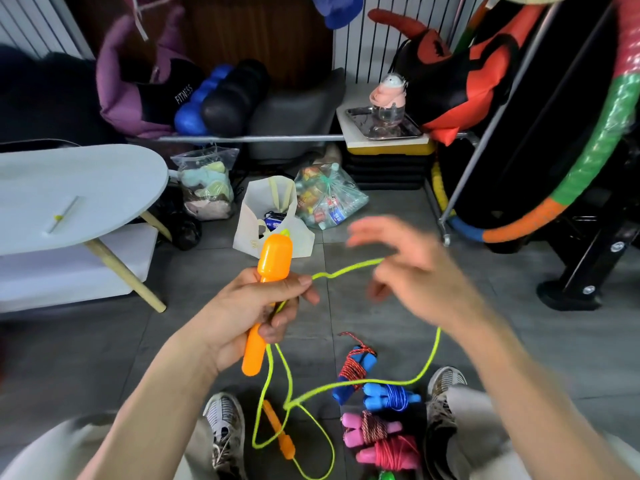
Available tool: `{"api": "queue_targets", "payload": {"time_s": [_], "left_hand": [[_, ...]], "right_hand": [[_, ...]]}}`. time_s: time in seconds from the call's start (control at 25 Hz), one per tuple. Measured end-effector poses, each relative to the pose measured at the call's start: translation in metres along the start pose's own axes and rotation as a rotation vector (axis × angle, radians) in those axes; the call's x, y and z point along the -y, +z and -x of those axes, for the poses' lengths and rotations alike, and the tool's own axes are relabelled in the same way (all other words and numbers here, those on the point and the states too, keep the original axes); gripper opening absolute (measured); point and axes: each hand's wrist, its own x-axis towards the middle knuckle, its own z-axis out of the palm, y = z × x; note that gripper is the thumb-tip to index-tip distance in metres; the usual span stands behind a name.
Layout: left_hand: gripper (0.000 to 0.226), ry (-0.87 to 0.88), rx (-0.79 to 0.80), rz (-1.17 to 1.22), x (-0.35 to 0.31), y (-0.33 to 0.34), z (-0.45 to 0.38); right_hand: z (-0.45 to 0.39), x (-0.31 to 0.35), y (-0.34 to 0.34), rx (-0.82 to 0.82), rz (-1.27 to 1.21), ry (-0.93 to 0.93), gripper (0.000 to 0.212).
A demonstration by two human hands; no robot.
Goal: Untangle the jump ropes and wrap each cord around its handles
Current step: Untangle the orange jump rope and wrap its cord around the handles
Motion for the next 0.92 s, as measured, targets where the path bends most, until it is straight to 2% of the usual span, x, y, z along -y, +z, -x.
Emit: {"api": "queue_targets", "payload": {"time_s": [0.04,0.08,0.12,0.24,0.36,0.4,0.44,0.52,0.56,0.6,0.64,0.68,0.72,0.76,0.84,0.88,0.92], "left_hand": [[0.022,0.021,0.009,0.021,0.000,0.003,-0.001],[0.023,0.037,0.017,0.032,-0.001,0.005,-0.001],[0.024,0.047,0.020,0.035,-0.001,0.007,-0.002],[0.026,0.058,0.010,-0.011,-0.002,0.010,-0.001],[0.027,0.036,0.045,-0.117,-0.002,0.011,0.003],[0.027,0.034,0.065,-0.129,-0.002,0.011,0.005],[0.027,0.034,0.075,-0.139,-0.002,0.009,0.005],[0.028,0.029,0.038,-0.154,-0.001,0.004,0.004],[0.027,0.026,0.004,-0.147,0.000,0.002,0.003],[0.027,0.025,-0.026,-0.123,0.000,0.000,0.002],[0.026,0.030,-0.043,-0.088,0.001,-0.001,0.001],[0.025,0.035,-0.047,-0.053,0.001,0.000,0.001],[0.025,0.041,-0.042,-0.025,0.001,0.001,0.000],[0.025,0.049,-0.033,-0.012,0.001,0.003,0.000],[0.024,0.073,-0.014,-0.010,0.001,0.007,-0.002],[0.024,0.084,-0.009,-0.013,0.002,0.009,-0.003],[0.024,0.087,-0.006,-0.023,0.002,0.010,-0.004]], "right_hand": [[0.003,0.008,0.019,0.191,-0.123,0.031,0.058],[0.005,0.010,0.033,0.299,-0.168,0.044,0.052],[0.005,0.010,0.041,0.324,-0.158,0.018,0.044],[-0.004,0.003,0.025,0.251,0.001,-0.063,0.021],[-0.009,-0.003,-0.011,0.302,-0.097,-0.005,0.014],[-0.010,-0.005,-0.021,0.218,-0.098,0.001,0.016],[-0.012,-0.010,-0.029,0.068,-0.119,0.030,0.017],[-0.018,-0.026,-0.047,-0.360,-0.223,0.187,0.017],[-0.020,-0.036,-0.055,-0.553,-0.197,0.271,0.016],[-0.020,-0.041,-0.061,-0.667,-0.047,0.318,0.018],[-0.020,-0.043,-0.062,-0.660,0.177,0.313,0.027],[-0.019,-0.042,-0.058,-0.561,0.322,0.241,0.041],[-0.018,-0.035,-0.047,-0.411,0.311,0.137,0.053],[-0.016,-0.025,-0.032,-0.197,0.147,0.071,0.058],[-0.007,-0.004,0.003,0.249,-0.221,0.054,0.046],[-0.005,0.002,0.016,0.378,-0.301,0.062,0.035],[-0.004,0.003,0.023,0.420,-0.318,0.062,0.026]]}}
